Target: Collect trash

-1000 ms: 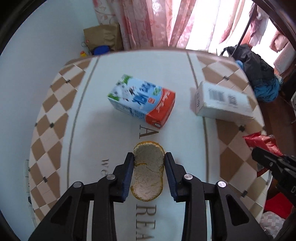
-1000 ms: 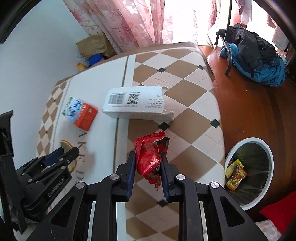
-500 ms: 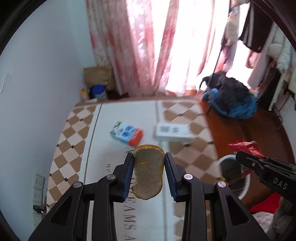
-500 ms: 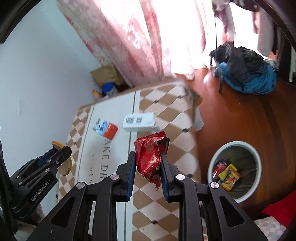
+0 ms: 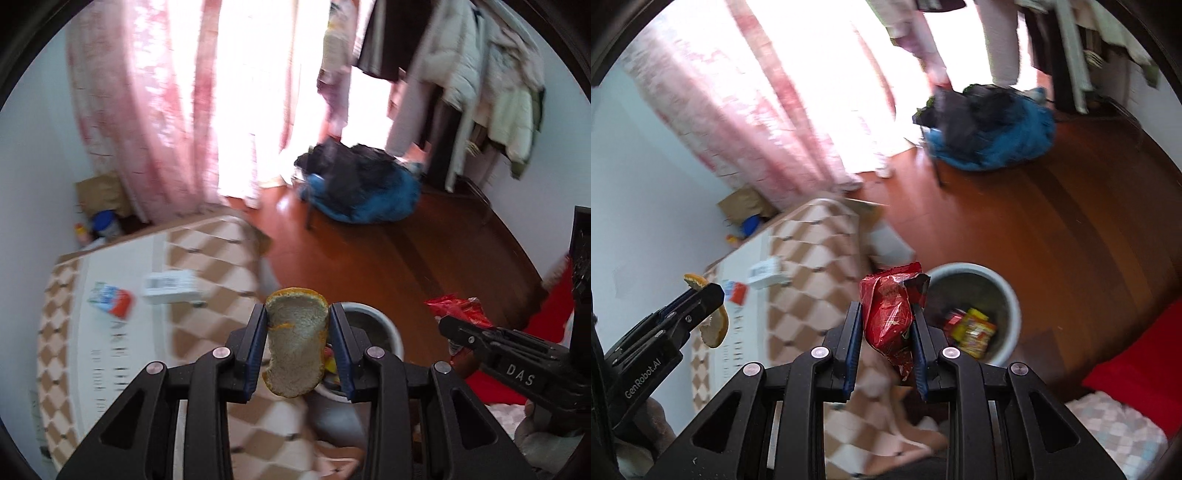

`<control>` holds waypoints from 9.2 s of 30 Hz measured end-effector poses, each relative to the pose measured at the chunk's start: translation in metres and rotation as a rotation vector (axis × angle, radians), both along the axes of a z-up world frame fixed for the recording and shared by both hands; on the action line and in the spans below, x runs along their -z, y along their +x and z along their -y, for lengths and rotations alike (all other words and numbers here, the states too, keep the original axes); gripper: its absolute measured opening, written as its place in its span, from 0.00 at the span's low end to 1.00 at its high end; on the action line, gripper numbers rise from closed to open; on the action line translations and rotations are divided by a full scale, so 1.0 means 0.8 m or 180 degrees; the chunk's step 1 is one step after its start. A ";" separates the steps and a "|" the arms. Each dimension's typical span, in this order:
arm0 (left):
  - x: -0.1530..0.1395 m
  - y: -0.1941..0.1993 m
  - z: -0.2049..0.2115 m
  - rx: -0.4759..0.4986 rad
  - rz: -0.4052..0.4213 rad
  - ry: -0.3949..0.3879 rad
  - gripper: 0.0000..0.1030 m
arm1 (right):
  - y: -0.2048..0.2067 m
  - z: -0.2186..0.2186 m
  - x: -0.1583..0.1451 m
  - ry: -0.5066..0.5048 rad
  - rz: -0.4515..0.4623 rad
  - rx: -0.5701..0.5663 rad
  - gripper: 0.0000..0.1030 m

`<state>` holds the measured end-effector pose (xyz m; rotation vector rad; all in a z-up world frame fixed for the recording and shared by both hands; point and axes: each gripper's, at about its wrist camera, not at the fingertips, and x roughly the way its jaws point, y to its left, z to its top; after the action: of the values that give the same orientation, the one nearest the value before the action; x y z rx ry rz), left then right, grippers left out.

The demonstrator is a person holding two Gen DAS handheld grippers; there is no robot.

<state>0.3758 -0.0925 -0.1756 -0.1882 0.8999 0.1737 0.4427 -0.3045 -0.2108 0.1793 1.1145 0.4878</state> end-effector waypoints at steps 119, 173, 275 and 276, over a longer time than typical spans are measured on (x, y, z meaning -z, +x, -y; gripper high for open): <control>0.227 -0.004 -0.464 -0.2352 -0.1254 -0.1577 0.95 | 0.153 -0.534 0.186 -0.1383 -0.1059 -0.1742 0.57; -0.038 -0.048 -0.120 -0.0481 -0.0007 0.0008 0.47 | -0.027 -0.148 -0.064 -0.0006 0.0288 -0.0651 0.41; -0.166 -0.155 0.069 0.0416 -0.0250 -0.0786 0.95 | -0.183 0.093 -0.221 -0.0080 -0.0150 -0.0608 1.00; -0.166 -0.155 0.068 0.0415 -0.0247 -0.0787 0.95 | -0.184 0.092 -0.221 -0.0081 -0.0151 -0.0617 1.00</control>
<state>0.2517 -0.1470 -0.0425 -0.3531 1.0070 -0.0526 0.2955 -0.3782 -0.0338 0.0609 1.1901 0.6444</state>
